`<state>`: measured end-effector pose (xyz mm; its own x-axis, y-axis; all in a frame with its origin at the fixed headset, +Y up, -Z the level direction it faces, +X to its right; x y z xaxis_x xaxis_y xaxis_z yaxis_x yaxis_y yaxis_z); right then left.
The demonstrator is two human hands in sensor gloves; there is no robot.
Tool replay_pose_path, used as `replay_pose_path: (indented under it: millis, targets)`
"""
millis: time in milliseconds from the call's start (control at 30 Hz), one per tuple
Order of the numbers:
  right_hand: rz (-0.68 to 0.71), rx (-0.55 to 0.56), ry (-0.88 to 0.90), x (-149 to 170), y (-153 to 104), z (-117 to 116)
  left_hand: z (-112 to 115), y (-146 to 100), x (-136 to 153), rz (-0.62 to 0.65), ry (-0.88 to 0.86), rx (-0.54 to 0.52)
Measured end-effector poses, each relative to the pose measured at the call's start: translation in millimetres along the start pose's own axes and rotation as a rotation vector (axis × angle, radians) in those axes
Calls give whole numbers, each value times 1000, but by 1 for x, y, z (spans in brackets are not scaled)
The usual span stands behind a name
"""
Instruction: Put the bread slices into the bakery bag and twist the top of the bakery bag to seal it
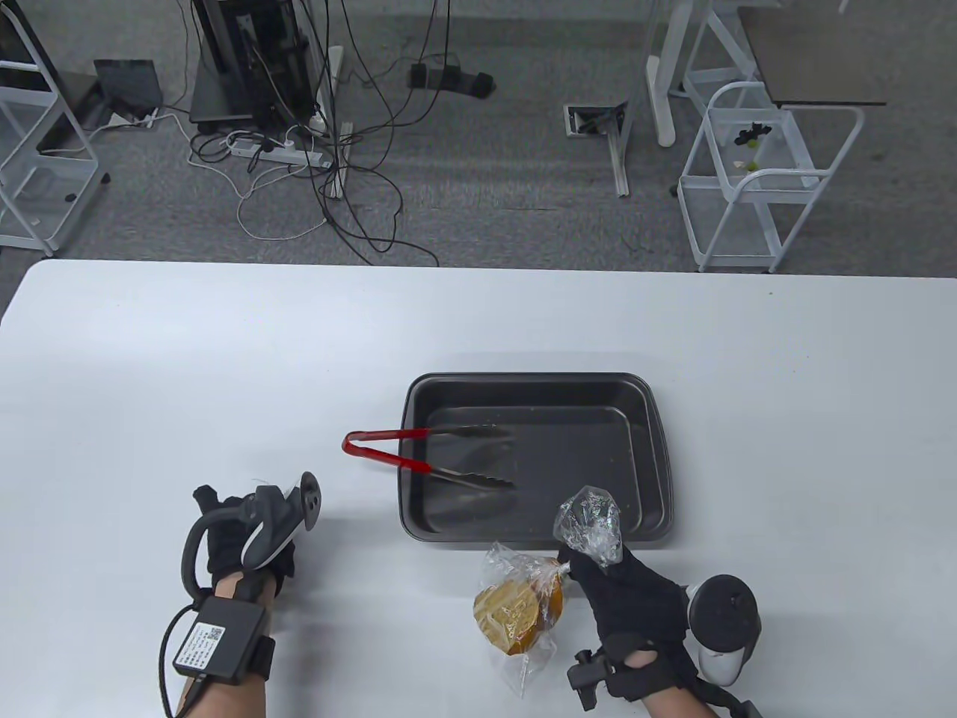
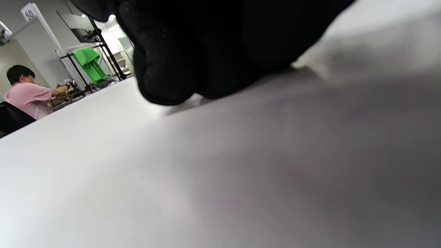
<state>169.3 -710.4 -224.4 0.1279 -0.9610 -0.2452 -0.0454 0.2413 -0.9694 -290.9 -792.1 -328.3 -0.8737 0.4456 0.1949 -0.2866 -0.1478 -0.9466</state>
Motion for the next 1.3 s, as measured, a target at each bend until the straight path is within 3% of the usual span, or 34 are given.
replay_pose_path:
  millis: [167,333,500,667,800,867,1067,1300]
  targets:
    - [15,2,-16,-2,-1,0,3,2,8,8,-43,31]
    - [30,11,-28,-6,-1,3,-5,-10,23,59,-242,55]
    - [35,14,-41,-7,-1,1,-43,-43,33,213,-574,4]
    - [94,7,-110,-17,-6,-7,-89,-96,-1,505,-916,15]
    - [127,-26,-159,-24,-14,-22,-145,-154,-40,623,-850,-135]
    - [179,-35,-213,-29,-16,-29,-158,-171,-57,628,-811,-160]
    - [274,-62,-240,-35,-20,-39,-177,-195,-116,807,-811,-19]
    - [258,-103,-216,-30,-19,-44,-179,-200,-139,849,-724,-70]
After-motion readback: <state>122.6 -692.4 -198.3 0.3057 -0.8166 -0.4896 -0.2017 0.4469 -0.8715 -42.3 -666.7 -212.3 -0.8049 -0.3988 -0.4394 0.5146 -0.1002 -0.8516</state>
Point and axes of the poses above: the tracker on the back of each hand, its own x axis roughly to the little-finger side, its own y axis roughly from the wrist to the fingertips, z = x × y, the point moved 5 cm from there along y, roughly from the wrist to the fingertips, and after that the axes turned 6 degrees about y, right-handed, at the moved point
